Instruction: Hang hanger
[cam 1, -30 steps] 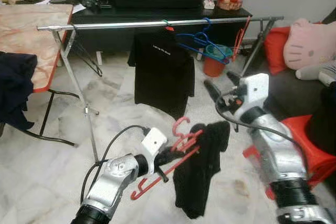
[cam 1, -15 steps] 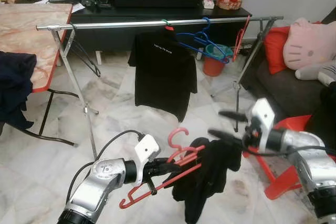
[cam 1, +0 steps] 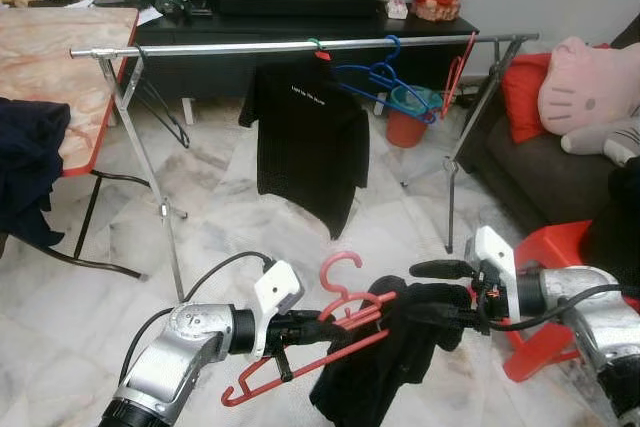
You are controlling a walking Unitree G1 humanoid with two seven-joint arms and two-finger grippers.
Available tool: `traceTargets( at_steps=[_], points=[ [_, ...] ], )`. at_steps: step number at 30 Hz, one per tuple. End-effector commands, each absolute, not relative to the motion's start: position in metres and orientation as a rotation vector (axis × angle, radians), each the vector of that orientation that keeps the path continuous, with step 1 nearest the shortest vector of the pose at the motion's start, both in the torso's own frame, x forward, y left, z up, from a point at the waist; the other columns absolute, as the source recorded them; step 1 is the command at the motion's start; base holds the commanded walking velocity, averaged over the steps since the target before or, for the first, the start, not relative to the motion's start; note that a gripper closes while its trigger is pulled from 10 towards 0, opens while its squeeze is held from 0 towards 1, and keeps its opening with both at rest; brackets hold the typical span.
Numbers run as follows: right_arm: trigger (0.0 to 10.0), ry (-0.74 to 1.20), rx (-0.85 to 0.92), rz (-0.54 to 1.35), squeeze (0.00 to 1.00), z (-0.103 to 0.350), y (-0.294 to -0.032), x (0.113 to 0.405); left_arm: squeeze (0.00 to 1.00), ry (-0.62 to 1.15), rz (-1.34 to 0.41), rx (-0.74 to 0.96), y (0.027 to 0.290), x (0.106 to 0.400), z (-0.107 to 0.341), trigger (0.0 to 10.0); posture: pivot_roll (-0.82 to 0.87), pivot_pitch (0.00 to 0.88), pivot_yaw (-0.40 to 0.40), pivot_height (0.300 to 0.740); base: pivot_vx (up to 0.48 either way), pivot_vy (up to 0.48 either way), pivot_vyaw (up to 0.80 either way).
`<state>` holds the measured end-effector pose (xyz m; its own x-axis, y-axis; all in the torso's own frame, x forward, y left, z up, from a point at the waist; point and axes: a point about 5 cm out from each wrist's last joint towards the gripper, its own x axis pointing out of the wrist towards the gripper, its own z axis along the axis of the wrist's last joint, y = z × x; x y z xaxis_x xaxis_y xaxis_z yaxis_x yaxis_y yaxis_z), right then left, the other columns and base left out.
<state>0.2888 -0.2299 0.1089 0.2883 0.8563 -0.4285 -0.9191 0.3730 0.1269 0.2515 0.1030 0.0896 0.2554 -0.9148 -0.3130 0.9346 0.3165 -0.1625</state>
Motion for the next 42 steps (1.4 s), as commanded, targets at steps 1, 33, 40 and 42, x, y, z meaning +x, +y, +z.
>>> traceTargets(
  at_steps=[1, 33, 40, 42],
  points=[
    [10.0, 0.473, -0.179, 1.226, 0.0, 0.112, -0.229, 0.29, 0.0, 0.319, -1.308, 0.041, 0.095, 0.251, 0.103, 10.0, -0.03, 0.0, -0.132, 0.74, 0.0, 0.0, 0.0],
    [0.0, 0.618, -0.403, 1.304, 0.0, 0.078, -0.212, 0.297, 0.0, 0.314, -1.34, 0.037, 0.087, 0.249, 0.106, 10.0, -0.01, 0.0, -0.141, 0.74, 0.0, 0.0, 0.0],
    [0.0, 0.538, -0.33, 1.308, 0.0, 0.088, -0.208, 0.304, 0.0, 0.32, -1.341, 0.035, 0.086, 0.247, 0.105, 10.0, -0.01, 0.0, -0.142, 0.74, 0.0, 0.0, 0.0],
    [0.0, 0.529, -0.321, 1.312, 0.0, 0.089, -0.207, 0.304, 0.0, 0.323, -1.344, 0.033, 0.086, 0.247, 0.105, 10.0, -0.01, 0.0, -0.142, 0.74, 0.0, 0.0, 0.0]
  ],
)
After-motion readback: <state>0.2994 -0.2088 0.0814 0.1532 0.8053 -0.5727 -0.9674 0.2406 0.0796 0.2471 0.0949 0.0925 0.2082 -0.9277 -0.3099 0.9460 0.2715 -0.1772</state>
